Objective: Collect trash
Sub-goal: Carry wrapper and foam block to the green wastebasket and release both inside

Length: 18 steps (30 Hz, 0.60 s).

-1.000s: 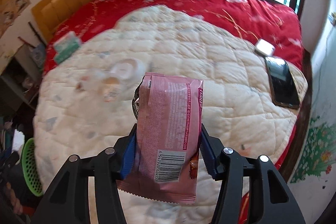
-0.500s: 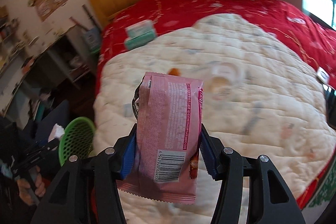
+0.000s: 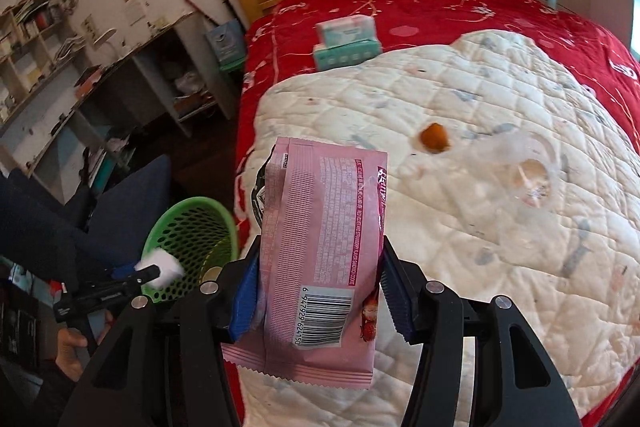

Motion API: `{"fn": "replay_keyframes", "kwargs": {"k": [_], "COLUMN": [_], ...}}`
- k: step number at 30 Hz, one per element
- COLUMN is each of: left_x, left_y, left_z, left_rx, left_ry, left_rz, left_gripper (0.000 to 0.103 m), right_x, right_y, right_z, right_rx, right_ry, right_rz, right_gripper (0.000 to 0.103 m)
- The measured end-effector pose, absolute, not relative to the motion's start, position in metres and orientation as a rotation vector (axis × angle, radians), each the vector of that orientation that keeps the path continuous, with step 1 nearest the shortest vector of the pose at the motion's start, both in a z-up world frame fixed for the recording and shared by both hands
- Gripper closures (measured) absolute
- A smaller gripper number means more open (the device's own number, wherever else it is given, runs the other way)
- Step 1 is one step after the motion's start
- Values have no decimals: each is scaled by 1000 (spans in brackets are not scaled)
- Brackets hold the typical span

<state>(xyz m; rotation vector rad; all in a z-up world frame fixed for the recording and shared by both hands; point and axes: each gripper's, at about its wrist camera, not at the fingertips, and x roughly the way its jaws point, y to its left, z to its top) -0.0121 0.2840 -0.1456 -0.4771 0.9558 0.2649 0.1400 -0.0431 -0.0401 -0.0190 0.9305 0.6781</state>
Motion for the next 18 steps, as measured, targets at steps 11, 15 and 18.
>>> {"fn": "replay_keyframes", "kwargs": {"k": [11, 15, 18], "left_x": [-46, -65, -78], "left_y": [287, 288, 292], "left_z": [-131, -120, -115], "left_rx": [-490, -473, -482], "left_ry": [897, 867, 845], "left_rz": [307, 334, 351], "left_gripper": [24, 24, 24], "right_x": [130, 124, 118], "right_y": [10, 36, 59], "right_z": [-41, -43, -48], "right_rx": [-58, -79, -105], "right_ry": [933, 936, 941], "right_rz": [795, 844, 884], "right_gripper": [50, 50, 49]}}
